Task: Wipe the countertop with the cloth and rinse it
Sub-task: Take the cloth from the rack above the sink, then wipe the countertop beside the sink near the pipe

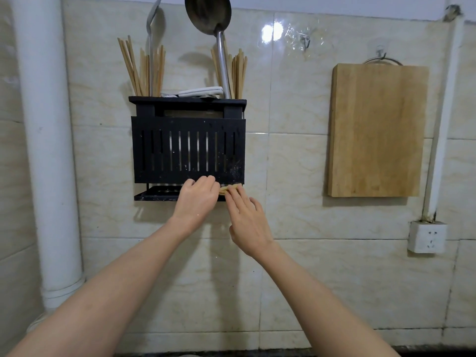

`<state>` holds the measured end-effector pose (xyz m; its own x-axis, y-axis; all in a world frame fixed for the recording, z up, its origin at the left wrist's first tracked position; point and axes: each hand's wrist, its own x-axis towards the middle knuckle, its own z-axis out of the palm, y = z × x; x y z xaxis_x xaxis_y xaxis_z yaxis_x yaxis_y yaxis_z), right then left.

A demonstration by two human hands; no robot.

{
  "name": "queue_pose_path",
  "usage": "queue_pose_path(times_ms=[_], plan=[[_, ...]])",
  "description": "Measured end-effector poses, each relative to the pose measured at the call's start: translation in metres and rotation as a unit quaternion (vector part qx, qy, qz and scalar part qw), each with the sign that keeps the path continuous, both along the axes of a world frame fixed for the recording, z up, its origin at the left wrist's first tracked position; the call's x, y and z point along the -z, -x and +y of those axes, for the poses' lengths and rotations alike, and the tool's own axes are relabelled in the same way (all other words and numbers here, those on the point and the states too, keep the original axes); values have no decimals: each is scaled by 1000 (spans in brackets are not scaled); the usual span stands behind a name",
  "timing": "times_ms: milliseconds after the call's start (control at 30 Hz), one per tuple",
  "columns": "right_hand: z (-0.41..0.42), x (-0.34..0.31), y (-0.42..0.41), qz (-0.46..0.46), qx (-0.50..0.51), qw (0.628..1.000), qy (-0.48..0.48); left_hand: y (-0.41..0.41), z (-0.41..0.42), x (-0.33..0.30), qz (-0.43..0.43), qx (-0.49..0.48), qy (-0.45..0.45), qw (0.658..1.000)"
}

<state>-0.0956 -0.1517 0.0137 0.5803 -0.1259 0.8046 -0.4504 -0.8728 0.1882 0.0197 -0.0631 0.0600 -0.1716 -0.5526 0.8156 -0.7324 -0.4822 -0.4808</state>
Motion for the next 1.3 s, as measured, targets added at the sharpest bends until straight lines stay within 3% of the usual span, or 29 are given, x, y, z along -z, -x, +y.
queue_pose_path(times_ms=[167, 300, 433, 533, 600, 667, 767, 933, 1067, 1133, 1200, 1300], plan=[[6, -12, -9, -104, -4, 992, 74, -8, 10, 13, 27, 89, 56, 994], [5, -19, -17, -136, -10, 988, 78, -11, 13, 19, 49, 140, 44, 988], [14, 6, -13, -117, -99, 988, 4, -7, 36, 36, 113, 160, 45, 980], [26, 42, -3, -135, -155, 974, -89, 9, 60, 72, 252, 175, 38, 951], [38, 73, 8, -149, -174, 962, -146, 23, 79, 110, 390, 208, 37, 896], [52, 109, 21, -144, -185, 951, -202, 40, 98, 150, 520, 238, 22, 820], [77, 170, 47, -107, -196, 936, -271, 72, 123, 206, 688, 307, 30, 657], [126, 260, 104, -46, -197, 887, -415, 119, 164, 293, 820, 284, 114, 484], [161, 305, 144, 34, -186, 856, -481, 148, 194, 339, 877, 231, 118, 405], [174, 320, 158, 93, -192, 817, -536, 155, 205, 351, 882, 199, 109, 413], [184, 327, 168, 140, -206, 755, -606, 154, 213, 358, 863, 168, 59, 473], [190, 322, 176, 175, -271, 616, -719, 150, 219, 358, 829, 153, -4, 538]])
